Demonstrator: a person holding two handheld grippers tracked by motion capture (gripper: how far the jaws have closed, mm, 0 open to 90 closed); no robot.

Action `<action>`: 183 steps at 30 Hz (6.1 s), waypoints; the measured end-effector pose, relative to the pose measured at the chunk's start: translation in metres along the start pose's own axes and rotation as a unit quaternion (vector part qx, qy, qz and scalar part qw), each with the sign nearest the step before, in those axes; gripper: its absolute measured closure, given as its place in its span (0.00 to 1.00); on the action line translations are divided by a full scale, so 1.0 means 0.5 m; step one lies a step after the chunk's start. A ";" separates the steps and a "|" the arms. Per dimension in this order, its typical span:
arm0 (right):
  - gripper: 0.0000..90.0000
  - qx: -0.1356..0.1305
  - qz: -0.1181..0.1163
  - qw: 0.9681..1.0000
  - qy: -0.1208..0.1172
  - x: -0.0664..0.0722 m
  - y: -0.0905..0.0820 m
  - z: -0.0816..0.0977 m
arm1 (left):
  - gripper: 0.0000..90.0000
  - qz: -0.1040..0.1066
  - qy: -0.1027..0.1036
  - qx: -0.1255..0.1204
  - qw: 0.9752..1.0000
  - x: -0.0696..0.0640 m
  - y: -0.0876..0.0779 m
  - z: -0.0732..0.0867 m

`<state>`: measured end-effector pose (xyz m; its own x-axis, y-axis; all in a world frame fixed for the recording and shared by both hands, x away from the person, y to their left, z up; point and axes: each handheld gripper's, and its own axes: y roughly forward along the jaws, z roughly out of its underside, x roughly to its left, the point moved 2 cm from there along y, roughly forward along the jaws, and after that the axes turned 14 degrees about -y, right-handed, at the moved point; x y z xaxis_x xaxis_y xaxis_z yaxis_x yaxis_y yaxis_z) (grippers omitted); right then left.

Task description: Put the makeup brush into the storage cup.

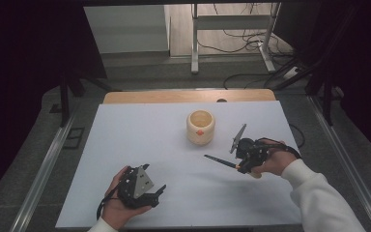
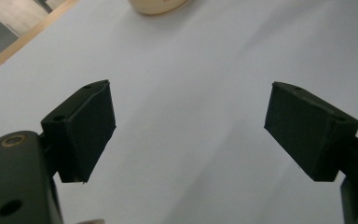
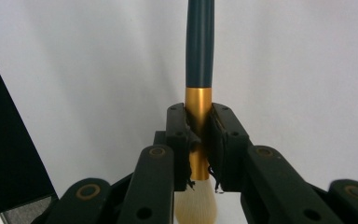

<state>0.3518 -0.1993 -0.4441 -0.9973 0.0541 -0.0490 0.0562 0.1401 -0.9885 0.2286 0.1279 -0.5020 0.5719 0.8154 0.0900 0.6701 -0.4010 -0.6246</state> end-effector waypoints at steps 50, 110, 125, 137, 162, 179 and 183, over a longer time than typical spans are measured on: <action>0.88 0.013 -0.042 0.999 -0.029 -0.025 0.031 -0.154 | 0.22 -0.009 0.053 0.005 0.999 -0.058 0.091 -0.079; 0.87 0.040 -0.127 0.990 -0.055 -0.005 0.066 -0.268 | 0.74 0.035 0.112 0.030 0.993 -0.069 0.145 -0.068; 0.67 0.005 -0.101 0.993 -0.052 -0.017 0.038 -0.277 | 0.88 0.068 0.131 0.038 0.988 -0.067 0.134 -0.071; 0.28 -0.096 -0.023 0.995 0.019 -0.041 -0.027 -0.222 | 0.88 0.068 0.118 0.044 0.990 -0.054 0.132 -0.072; 0.13 -0.339 0.119 0.923 0.141 0.048 -0.016 -0.004 | 0.88 0.069 0.071 0.030 0.995 -0.025 0.118 -0.075; 0.14 -0.360 0.142 0.902 0.190 0.056 0.048 0.046 | 0.88 0.085 0.032 0.008 0.996 -0.005 0.103 -0.074; 0.14 -0.359 0.144 0.901 0.197 0.056 0.054 0.049 | 0.88 0.089 0.023 0.002 0.996 -0.002 0.100 -0.075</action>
<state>0.3242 -0.2184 -0.4756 -0.8506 0.5172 -0.0946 0.4669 0.6604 -0.5882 0.2794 0.0915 -0.5043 0.7028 0.7113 0.0126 0.5540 -0.5362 -0.6369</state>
